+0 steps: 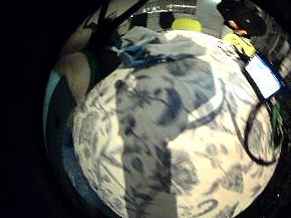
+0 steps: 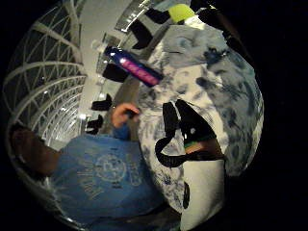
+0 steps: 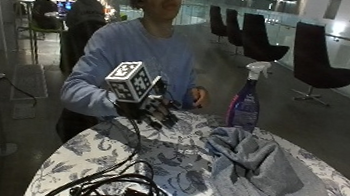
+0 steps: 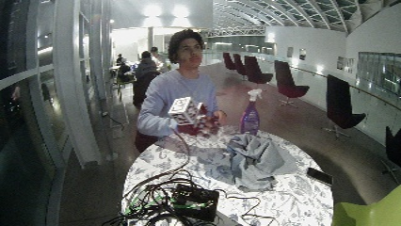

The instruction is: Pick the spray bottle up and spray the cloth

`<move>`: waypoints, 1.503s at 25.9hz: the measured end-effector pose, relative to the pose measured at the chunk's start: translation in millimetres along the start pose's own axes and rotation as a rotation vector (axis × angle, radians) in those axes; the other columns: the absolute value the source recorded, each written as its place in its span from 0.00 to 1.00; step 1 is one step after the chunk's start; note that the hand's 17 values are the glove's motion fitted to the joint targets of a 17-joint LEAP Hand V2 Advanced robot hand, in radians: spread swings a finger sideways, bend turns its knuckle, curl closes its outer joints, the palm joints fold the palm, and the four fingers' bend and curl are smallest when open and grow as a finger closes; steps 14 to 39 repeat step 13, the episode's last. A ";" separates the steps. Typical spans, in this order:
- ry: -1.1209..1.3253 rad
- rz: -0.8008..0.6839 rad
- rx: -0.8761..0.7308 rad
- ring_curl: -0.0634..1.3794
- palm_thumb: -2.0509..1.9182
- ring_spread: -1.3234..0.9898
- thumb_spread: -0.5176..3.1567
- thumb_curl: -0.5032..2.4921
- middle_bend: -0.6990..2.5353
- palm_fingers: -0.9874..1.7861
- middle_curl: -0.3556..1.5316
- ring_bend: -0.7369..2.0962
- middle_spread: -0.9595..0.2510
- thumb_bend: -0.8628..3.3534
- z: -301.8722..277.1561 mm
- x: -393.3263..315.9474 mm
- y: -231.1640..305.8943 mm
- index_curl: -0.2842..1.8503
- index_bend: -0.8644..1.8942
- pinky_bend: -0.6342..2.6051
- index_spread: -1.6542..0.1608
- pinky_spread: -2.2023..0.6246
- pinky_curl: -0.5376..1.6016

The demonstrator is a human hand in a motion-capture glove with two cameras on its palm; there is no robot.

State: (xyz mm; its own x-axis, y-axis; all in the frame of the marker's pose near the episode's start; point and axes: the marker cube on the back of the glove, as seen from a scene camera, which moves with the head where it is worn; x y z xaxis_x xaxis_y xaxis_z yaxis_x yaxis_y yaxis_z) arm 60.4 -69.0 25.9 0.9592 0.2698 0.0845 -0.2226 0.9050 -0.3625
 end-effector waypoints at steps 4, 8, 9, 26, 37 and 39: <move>0.118 0.092 0.014 0.27 0.70 0.58 0.44 0.33 0.31 0.59 0.41 0.42 0.78 0.20 -8.5 35.4 41.8 0.22 0.36 0.31 0.71 0.84 0.42; 0.173 0.134 0.009 0.27 0.70 0.58 0.44 0.33 0.31 0.60 0.41 0.41 0.78 0.20 -11.3 51.5 67.0 0.22 0.36 0.30 0.72 0.83 0.41; 0.184 0.137 0.007 0.27 0.70 0.58 0.44 0.33 0.31 0.60 0.41 0.41 0.78 0.20 -12.6 54.3 70.6 0.23 0.36 0.30 0.72 0.83 0.41; 0.212 0.138 -0.001 0.27 0.70 0.58 0.45 0.32 0.31 0.61 0.41 0.41 0.78 0.20 -16.6 61.2 78.2 0.23 0.36 0.29 0.72 0.83 0.41; 0.212 0.138 -0.001 0.27 0.70 0.58 0.45 0.32 0.31 0.61 0.41 0.41 0.78 0.20 -16.6 61.2 78.2 0.23 0.36 0.29 0.72 0.83 0.41; 0.212 0.138 -0.001 0.27 0.70 0.58 0.45 0.32 0.31 0.61 0.41 0.41 0.78 0.20 -16.6 61.2 78.2 0.23 0.36 0.29 0.72 0.83 0.41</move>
